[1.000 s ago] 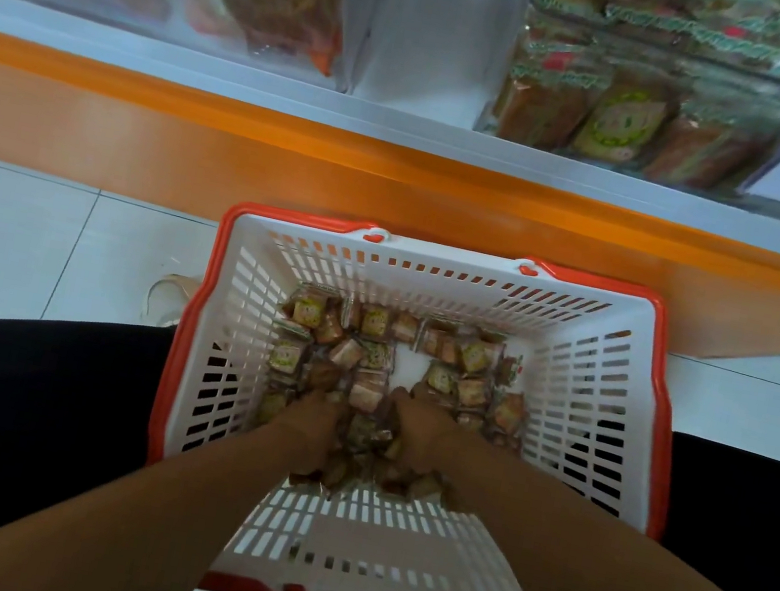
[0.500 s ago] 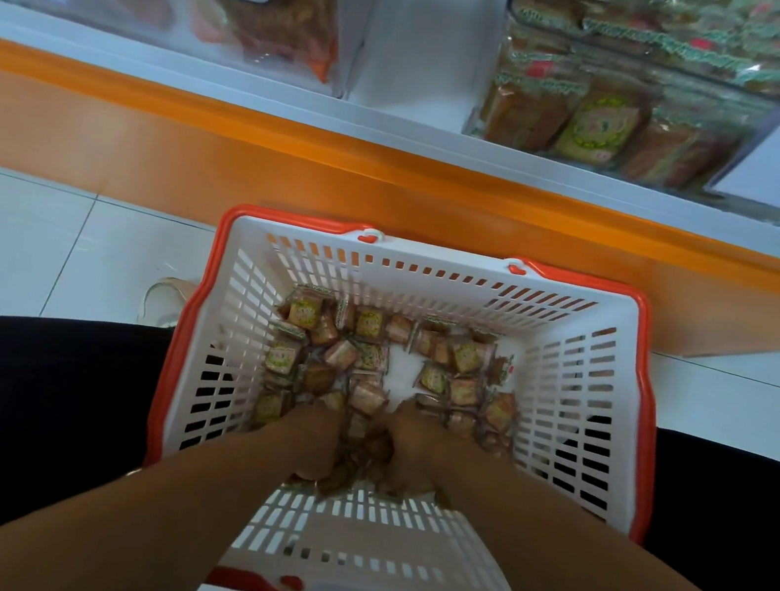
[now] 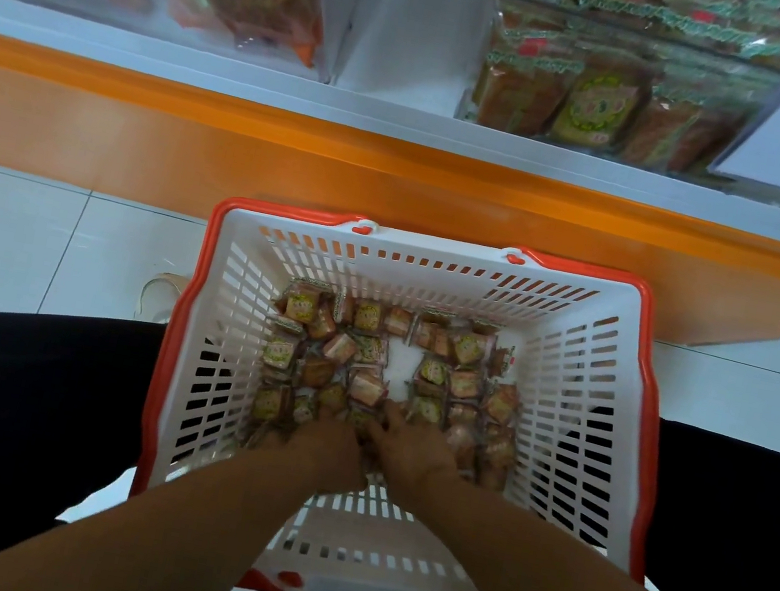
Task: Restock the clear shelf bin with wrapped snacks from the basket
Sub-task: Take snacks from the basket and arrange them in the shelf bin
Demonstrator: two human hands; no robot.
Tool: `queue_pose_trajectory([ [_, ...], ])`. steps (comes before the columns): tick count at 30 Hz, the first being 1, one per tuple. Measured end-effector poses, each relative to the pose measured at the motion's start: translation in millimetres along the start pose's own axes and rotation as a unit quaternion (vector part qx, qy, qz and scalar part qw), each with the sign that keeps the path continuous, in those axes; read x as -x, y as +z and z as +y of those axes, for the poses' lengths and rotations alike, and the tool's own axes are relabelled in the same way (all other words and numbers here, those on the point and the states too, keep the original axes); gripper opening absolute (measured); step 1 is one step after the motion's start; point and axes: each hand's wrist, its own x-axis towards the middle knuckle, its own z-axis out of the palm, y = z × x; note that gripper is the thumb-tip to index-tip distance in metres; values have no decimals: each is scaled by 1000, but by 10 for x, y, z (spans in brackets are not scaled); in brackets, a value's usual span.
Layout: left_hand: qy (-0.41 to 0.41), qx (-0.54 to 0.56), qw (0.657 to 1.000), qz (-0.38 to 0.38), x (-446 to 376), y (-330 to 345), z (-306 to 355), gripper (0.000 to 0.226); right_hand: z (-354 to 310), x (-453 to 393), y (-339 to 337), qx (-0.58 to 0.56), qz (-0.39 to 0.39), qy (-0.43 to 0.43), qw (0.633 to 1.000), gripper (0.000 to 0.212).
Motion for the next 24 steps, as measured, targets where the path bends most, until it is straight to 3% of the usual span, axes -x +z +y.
queue_pose_trajectory([
  [4, -46, -17, 999, 24, -36, 112, 105, 72, 70, -16, 81, 6, -52, 10, 999, 61],
  [8, -117, 2, 990, 81, -34, 166, 213, 46, 83, -28, 123, -26, -44, 19, 999, 54],
  [11, -86, 31, 990, 109, -68, 149, 186, 39, 85, -23, 90, -66, -31, 22, 997, 53],
  [15, 18, 171, 978, 117, -32, -16, 20, 31, 227, -64, -71, -151, -29, 14, 988, 44],
  [18, 20, 347, 933, 96, 31, -194, -130, 21, 396, -47, -263, -274, -37, 21, 961, 26],
  [20, 22, 438, 895, 78, 53, -348, -191, 14, 487, 29, -475, -369, -54, 28, 927, 32],
  [24, 52, 473, 879, 23, 263, -759, -206, 17, 562, 232, -1096, -397, -119, 9, 910, 29],
])
